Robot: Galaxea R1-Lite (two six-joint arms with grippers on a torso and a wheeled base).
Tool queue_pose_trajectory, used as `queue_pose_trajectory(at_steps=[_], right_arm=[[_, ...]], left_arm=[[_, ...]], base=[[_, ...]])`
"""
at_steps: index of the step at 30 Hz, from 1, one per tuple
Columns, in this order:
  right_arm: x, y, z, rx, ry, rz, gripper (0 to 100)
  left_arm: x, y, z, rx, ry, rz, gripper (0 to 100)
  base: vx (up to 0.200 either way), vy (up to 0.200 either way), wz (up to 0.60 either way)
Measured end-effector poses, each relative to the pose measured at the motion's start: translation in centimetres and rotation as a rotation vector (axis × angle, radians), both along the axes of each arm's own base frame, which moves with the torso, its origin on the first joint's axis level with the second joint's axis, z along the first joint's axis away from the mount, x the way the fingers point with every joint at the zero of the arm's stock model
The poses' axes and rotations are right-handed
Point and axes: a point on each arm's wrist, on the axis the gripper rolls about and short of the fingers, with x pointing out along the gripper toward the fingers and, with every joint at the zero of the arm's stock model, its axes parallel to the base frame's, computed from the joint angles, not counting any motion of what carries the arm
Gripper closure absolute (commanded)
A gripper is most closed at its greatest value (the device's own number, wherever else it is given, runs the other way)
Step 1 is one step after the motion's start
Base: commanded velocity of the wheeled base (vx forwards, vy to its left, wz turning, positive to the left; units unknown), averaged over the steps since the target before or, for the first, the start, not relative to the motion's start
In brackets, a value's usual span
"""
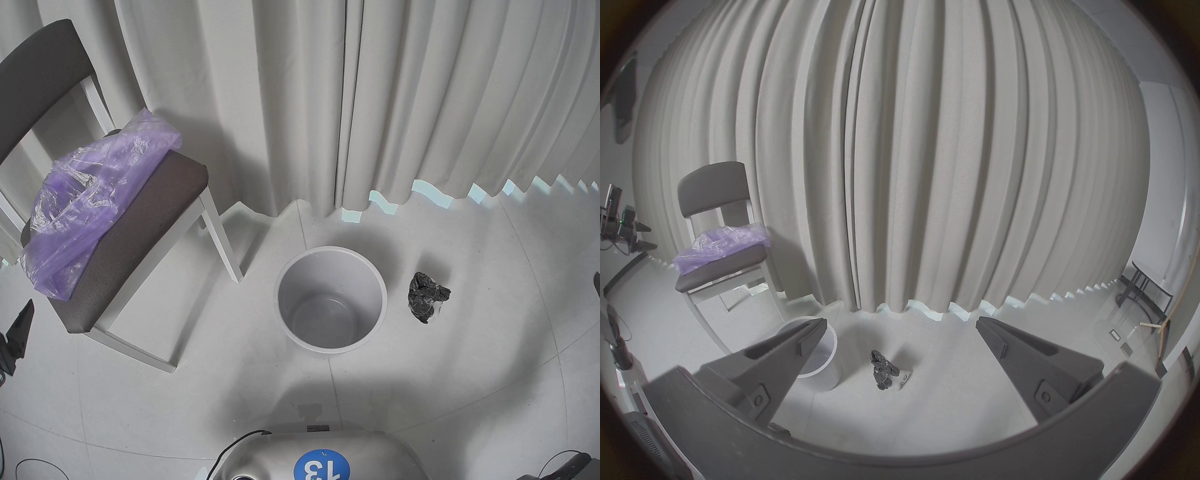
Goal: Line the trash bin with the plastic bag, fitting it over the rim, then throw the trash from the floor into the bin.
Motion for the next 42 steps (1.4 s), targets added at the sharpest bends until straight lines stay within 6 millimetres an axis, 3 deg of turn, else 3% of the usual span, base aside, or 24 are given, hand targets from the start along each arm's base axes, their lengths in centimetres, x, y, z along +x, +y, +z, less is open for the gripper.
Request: queue_pose_trajectory(at_steps=[7,16,26,42], right_arm=[[3.5,0.7,0.2,0.060,0.078,0.054,0],[5.2,1.3,0.2,0.111,0.113,0.084,0],[5.9,1.5,-0.1,0.122,0.143,0.089,0],[6.6,1.6,-0.4,0.124,0.172,0.089,0]], left_arm=[[6.0,0.0,0.1,0.076,0.183,0.113,0],[12.2,0.4,0.0,0.091,0.268,0.215,0],[14.9,1.6,-0.5,0.083,0.313,0.265,0],[15.9,4.1,-0.9,0.042,0.309,0.303,0]], base=[[0.000,0.000,0.00],[0.000,0.000,0.00],[0.000,0.000,0.00],[0.000,0.000,0.00]])
